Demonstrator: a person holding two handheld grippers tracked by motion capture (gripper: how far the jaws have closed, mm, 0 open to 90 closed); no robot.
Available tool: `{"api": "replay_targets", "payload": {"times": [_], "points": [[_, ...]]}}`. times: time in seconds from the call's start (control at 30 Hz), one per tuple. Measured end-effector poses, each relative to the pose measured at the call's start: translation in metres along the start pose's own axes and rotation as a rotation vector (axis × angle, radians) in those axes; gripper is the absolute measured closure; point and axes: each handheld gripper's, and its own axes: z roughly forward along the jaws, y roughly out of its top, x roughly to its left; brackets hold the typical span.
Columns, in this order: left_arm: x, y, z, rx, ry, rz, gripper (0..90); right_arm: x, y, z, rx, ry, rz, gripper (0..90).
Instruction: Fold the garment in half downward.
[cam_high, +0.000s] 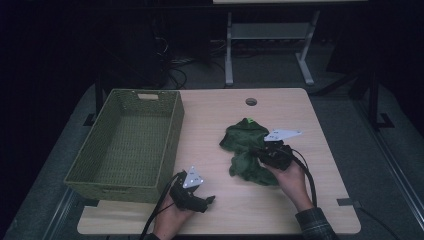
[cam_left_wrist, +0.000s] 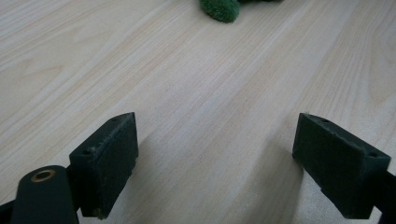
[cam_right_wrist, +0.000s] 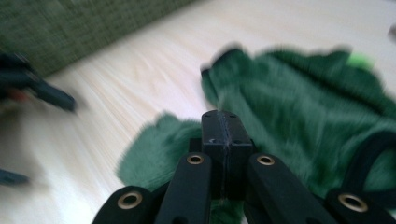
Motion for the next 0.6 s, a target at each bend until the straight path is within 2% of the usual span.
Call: {"api": "replay_targets", "payload": {"times": [0.07, 0.2, 0.4, 0.5, 0.6], "points": [[0.0, 0.0, 0.0, 0.0, -0.002, 0.003, 13.6, -0.002, -0.006, 0.009, 0.048, -0.01, 0.008, 89.6], [0.0, 0.0, 0.0, -0.001, -0.003, 0.002, 13.5, -0.006, -0.02, 0.02, 0.105, -0.004, 0.018, 89.6], [0.001, 0.0, 0.0, 0.0, -0.005, 0.005, 13.5, -0.008, -0.03, 0.03, 0.15, 0.008, 0.036, 89.8], [0.001, 0.001, 0.001, 0.0, -0.006, 0.005, 13.5, -0.006, -0.03, 0.03, 0.149, 0.003, 0.032, 89.6], [0.001, 0.001, 0.001, 0.0, -0.007, 0.006, 13.5, -0.006, -0.027, 0.02, 0.108, 0.001, 0.026, 83.5]]}}
